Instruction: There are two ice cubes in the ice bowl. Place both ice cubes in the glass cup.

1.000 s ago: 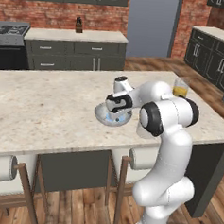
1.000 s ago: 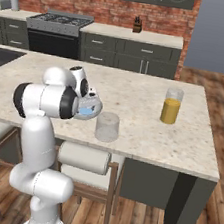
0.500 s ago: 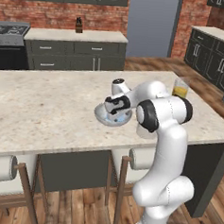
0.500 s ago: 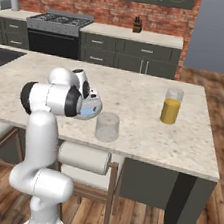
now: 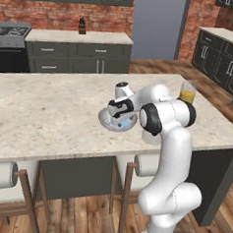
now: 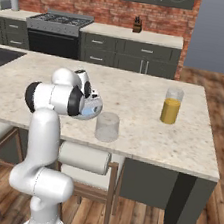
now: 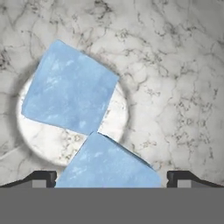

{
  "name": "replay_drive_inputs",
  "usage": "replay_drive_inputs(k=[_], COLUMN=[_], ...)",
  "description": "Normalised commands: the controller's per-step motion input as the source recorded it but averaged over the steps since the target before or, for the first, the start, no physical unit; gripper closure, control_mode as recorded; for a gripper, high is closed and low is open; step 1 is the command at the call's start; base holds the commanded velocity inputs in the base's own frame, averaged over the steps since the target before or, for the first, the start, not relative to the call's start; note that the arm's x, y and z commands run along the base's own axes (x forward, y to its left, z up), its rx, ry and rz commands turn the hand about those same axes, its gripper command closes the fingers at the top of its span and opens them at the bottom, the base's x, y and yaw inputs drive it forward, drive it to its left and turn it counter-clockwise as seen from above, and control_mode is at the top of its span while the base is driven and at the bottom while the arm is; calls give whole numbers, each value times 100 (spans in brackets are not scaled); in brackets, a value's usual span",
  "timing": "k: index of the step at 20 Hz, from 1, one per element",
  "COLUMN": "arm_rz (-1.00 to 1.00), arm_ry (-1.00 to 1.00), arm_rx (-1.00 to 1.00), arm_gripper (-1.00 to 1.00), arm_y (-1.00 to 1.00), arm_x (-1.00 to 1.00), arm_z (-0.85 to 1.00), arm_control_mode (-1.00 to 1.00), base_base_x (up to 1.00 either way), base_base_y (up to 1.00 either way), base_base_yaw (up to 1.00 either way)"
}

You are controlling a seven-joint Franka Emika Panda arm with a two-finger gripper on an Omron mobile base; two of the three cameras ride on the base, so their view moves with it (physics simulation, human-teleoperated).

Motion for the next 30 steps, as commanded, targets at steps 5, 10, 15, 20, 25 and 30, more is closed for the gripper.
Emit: replay_drive_inputs(k=[5,10,15,20,25,30], arm_rz=[0,0,0,-9,-23,-29], arm_ry=[2,2,-7,-20,-3,10], arm_rx=[-1,0,0,1,19,28], arm_gripper=[-100,100,100,100,100,100], arm_y=[0,0,0,-3,-60,-89], arm_x=[-27,0,-20,-12,-52,-62], arm_z=[-25,-6,23,97,85,51], arm_control_mode=[-100,-100,-100,-100,-100,-100], base_base_x=[0,0,0,0,0,0], base_base_y=[0,0,0,0,0,0], base_base_yaw=[0,0,0,0,0,0])
